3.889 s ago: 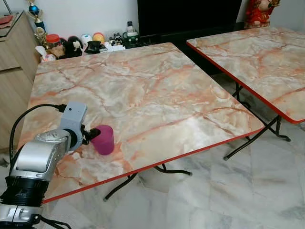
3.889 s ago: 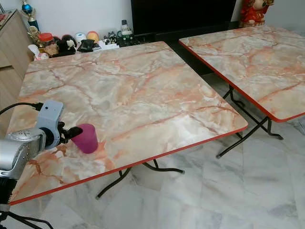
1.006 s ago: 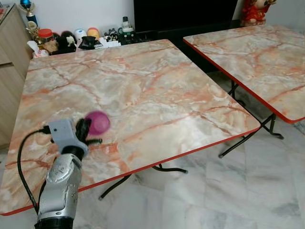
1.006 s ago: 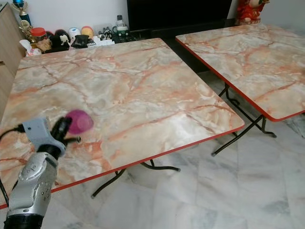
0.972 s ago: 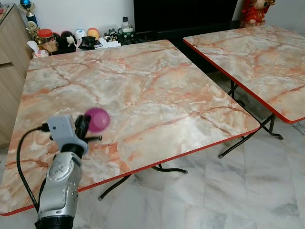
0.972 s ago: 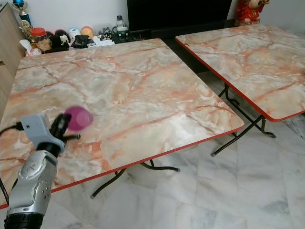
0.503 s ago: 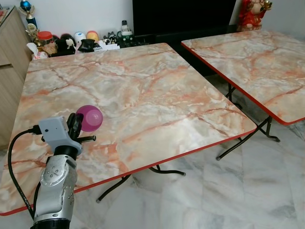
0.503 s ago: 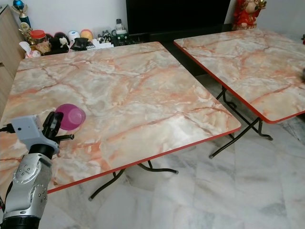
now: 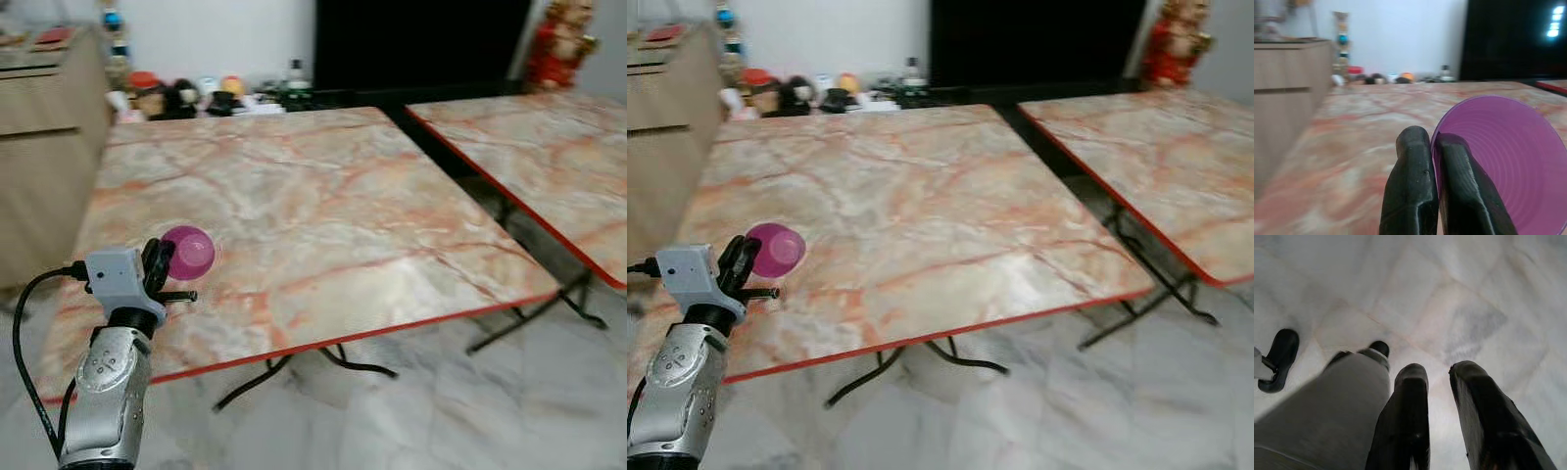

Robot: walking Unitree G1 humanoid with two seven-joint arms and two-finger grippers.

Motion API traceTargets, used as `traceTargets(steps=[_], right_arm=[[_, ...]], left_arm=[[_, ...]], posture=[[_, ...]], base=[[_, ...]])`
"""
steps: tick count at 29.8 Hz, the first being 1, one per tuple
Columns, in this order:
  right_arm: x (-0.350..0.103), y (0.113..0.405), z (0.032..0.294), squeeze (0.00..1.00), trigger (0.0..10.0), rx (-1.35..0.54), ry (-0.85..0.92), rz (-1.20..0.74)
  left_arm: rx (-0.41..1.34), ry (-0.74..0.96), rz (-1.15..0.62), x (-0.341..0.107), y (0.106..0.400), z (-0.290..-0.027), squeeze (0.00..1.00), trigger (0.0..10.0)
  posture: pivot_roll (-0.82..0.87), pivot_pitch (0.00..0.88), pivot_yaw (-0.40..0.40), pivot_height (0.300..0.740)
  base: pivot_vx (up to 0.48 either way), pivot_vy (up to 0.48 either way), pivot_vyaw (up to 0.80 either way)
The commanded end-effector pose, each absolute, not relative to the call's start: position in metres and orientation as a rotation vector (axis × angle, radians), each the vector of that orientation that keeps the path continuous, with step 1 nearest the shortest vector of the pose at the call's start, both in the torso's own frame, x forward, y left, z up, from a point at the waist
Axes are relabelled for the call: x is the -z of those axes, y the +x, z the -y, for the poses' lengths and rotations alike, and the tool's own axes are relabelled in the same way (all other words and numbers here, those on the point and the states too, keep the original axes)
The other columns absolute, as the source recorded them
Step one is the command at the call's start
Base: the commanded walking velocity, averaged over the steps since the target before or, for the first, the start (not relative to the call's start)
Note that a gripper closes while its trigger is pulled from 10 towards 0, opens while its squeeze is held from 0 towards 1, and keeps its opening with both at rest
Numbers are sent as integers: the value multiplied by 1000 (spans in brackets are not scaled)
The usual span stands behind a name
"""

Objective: Setting the table

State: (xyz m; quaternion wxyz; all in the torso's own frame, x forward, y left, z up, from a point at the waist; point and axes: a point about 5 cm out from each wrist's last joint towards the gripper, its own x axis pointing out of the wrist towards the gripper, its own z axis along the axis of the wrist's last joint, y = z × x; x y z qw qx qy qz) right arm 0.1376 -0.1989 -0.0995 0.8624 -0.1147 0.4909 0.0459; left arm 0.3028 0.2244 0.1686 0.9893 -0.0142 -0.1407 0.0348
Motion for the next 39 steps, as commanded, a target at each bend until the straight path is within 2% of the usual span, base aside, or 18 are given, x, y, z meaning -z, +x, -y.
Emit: traceTargets(steps=[1,11,17,23,30,39], right_arm=[[101,133,199,0,10000,-92,-237,-1043],[101,133,198,0,10000,-89,-226,-1045],[102,132,198,0,10000,-75,-211,-1056],[101,134,197,0,10000,-81,-220,-1043],[101,135,198,0,10000,-66,-210,-1036],[101,136,198,0,10000,-53,-197,-1039]], left_arm=[[-67,-20,286,-169,303,-224,0,10000],[-68,-10,265,-165,302,-225,0,10000],[-73,4,252,-165,303,-226,0,10000],[-78,19,241,-165,304,-225,0,10000],[-83,18,243,-166,305,-226,0,10000],[-96,23,240,-167,304,-228,0,10000]], posture=[[69,1,-19,740],[74,31,-14,740],[78,41,-13,740],[76,54,-13,740],[72,71,-13,740],[68,87,-16,740]], base=[[0,0,800],[0,0,768],[0,0,0],[0,-393,0],[0,-454,702],[0,-456,0]])
